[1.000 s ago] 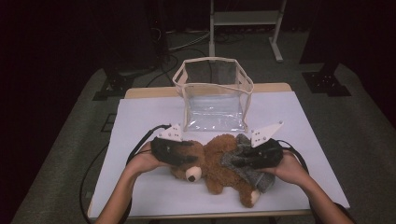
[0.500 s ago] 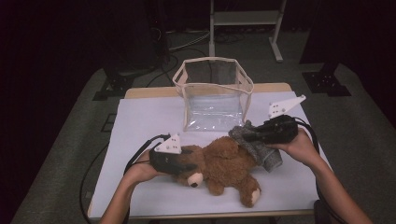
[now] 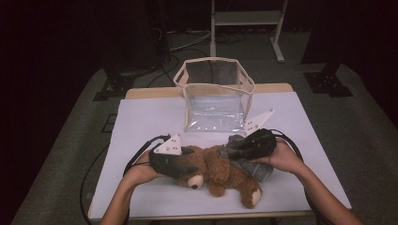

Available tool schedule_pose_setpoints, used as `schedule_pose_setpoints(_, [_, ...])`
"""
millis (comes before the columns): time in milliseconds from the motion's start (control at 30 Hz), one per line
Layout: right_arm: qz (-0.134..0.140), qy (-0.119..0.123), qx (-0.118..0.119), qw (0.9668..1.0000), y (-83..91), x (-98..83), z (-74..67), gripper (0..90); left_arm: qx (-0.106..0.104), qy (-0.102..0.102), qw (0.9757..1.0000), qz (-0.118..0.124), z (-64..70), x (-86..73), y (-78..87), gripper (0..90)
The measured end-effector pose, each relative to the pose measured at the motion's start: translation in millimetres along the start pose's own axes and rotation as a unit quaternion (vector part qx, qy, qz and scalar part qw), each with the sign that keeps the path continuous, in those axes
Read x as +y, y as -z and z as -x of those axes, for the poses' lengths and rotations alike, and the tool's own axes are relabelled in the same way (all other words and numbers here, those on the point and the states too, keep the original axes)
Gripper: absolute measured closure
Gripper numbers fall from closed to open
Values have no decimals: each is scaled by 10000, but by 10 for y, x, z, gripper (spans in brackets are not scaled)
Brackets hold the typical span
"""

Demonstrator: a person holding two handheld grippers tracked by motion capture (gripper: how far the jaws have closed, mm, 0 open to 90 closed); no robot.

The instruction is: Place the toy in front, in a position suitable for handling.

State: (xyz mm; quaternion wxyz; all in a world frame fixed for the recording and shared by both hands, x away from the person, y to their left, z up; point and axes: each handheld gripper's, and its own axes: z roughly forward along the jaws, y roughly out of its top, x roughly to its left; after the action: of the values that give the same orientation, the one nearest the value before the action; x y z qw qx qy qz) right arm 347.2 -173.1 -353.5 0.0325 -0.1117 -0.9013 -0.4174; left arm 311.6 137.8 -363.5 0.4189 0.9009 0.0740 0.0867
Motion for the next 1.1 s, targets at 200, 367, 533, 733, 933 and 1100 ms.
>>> schedule_pose_setpoints(200, [122,-139,-49,9998,143,-204,-27,794,-43,14,10000,-72,32,-28,-26,498])
schedule_pose_setpoints(367, [203,-380,-177,9989,315,-409,24,793,-62,-1,10000,-41,36,-44,-28,505])
schedule_pose_setpoints(533, [271,-640,-282,9972,464,-613,77,793,-55,9,10000,-20,39,-47,-30,504])
schedule_pose_setpoints(733, [311,-737,-368,9961,583,-718,80,793,-52,-2,10000,-22,38,-45,-32,501])
schedule_pose_setpoints(933, [477,-499,-449,9966,702,-463,60,793,-56,-59,9999,-78,34,-28,-36,499])
schedule_pose_setpoints(1100, [356,-183,-293,9988,535,-108,48,793,-55,-61,9999,-60,40,-27,-39,498])
